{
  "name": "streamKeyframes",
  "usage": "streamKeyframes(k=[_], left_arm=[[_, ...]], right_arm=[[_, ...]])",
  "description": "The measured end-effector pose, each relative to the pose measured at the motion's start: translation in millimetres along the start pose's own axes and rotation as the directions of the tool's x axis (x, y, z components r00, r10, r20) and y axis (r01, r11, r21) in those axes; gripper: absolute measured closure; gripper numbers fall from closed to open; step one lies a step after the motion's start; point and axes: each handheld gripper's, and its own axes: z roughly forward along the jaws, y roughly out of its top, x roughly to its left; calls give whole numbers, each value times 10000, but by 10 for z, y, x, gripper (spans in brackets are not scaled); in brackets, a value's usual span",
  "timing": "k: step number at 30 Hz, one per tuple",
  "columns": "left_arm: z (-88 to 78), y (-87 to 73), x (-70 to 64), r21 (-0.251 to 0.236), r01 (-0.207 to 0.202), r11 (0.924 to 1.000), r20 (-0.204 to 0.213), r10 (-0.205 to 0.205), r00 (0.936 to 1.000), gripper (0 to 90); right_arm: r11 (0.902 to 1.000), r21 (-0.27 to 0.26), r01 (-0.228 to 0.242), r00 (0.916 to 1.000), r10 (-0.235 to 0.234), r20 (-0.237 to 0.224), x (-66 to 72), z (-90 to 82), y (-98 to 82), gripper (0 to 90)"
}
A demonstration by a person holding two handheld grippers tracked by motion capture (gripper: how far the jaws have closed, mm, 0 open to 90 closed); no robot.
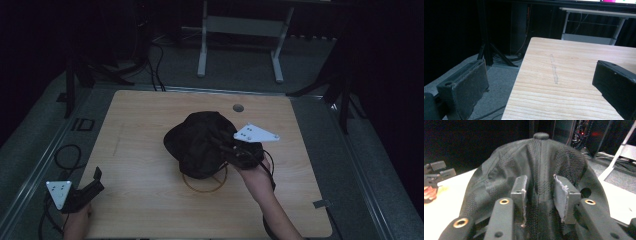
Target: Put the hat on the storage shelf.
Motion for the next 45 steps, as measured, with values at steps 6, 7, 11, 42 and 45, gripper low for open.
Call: streamKeyframes(k=[6, 7, 11, 42, 45], left_arm=[[0, 0, -1, -7, -8, 10000, -11, 8, 10000, 6], [0, 0, 0, 1, 1, 10000, -10, -1, 10000, 6], [0, 0, -1, -5, -16, 10000, -5, 16, 10000, 6], [1, 0, -5, 22, -51, 10000, -41, 51, 10000, 6], [1, 1, -5, 37, -57, 10000, -50, 57, 10000, 6]], right_arm=[[9998, -38, -190, 9997, 189, -143, -21, -14, 8, 600], [9999, -61, -134, 9998, 133, -120, -25, -20, 12, 591], [9997, -215, -152, 9999, 151, -52, -57, -86, 49, 569], [9976, -243, -641, 9856, 671, 1553, -716, -570, -295, 165], [9963, -273, -814, 9757, 853, 2016, -836, -650, -411, 140]])
